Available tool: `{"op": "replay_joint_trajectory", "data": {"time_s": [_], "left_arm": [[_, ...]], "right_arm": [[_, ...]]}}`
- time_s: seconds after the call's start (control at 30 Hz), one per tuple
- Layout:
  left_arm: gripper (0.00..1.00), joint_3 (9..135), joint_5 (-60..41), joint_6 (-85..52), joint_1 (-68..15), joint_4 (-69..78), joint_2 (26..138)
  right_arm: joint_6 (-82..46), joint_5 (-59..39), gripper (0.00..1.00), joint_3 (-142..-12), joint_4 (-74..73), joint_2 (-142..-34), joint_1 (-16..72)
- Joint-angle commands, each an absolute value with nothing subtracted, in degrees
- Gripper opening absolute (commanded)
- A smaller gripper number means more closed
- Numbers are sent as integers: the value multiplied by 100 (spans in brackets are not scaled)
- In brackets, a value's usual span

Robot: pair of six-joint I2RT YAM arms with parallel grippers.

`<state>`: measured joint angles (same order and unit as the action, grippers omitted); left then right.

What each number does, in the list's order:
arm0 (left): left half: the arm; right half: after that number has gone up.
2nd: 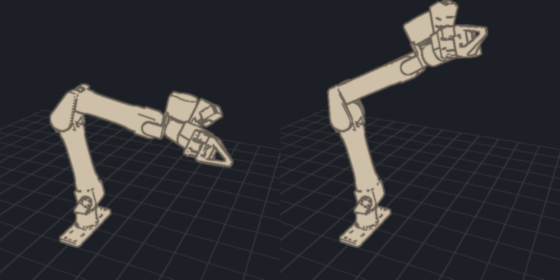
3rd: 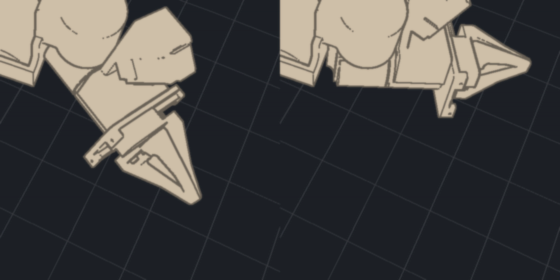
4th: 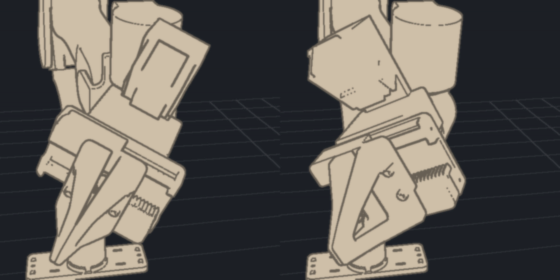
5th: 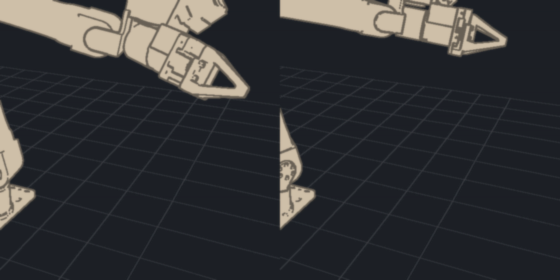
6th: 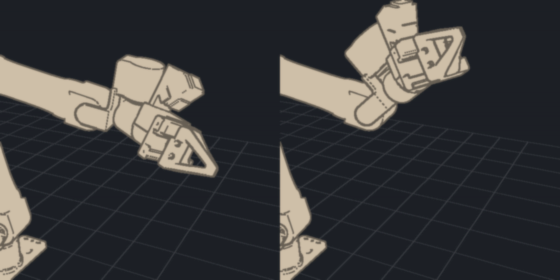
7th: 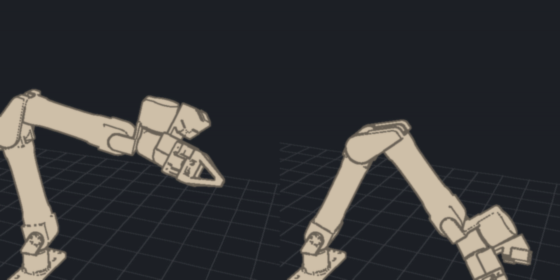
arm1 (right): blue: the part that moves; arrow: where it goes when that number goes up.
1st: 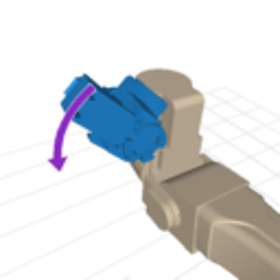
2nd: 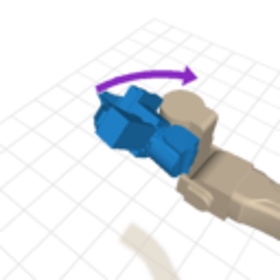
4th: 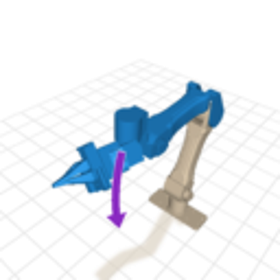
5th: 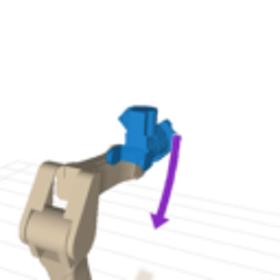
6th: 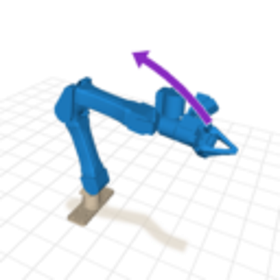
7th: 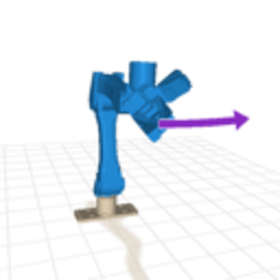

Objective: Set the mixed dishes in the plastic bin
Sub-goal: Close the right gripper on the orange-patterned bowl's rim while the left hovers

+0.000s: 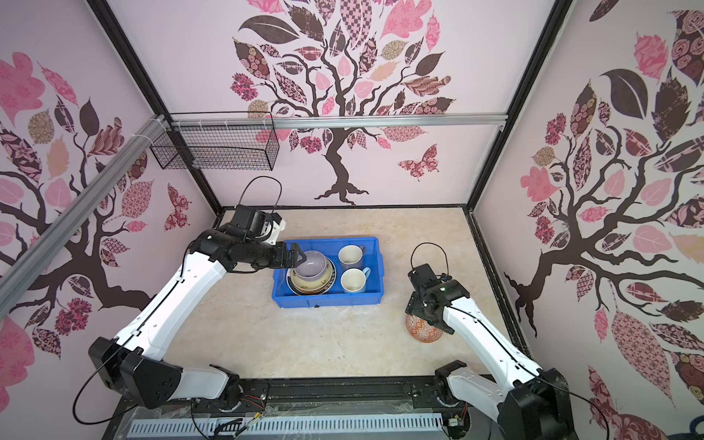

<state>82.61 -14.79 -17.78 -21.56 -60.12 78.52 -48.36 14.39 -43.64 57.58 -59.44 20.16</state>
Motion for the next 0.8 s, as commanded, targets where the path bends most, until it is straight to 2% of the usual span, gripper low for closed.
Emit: {"op": "replay_joint_trajectory", "data": {"time_s": [0.0,0.23,0.6,0.77], "left_arm": [[98,8026,-1652,-1837,-2191,-5894,7539],[98,7974,-1676,-1784,-2197,-6031,7339],[98,7945,-1830,-1811,-2276,-6106,7303],[98,7945,-1769,-1836,-2285,-6163,7245]], "right_arm": [[-5490,1523,100,-4211,6002,-5600,1989],[-5882,1242,98,-3805,6020,-5159,1984],[-5971,1141,75,-3704,5929,-4985,1986],[-6058,855,72,-3481,5670,-5116,1986]]}}
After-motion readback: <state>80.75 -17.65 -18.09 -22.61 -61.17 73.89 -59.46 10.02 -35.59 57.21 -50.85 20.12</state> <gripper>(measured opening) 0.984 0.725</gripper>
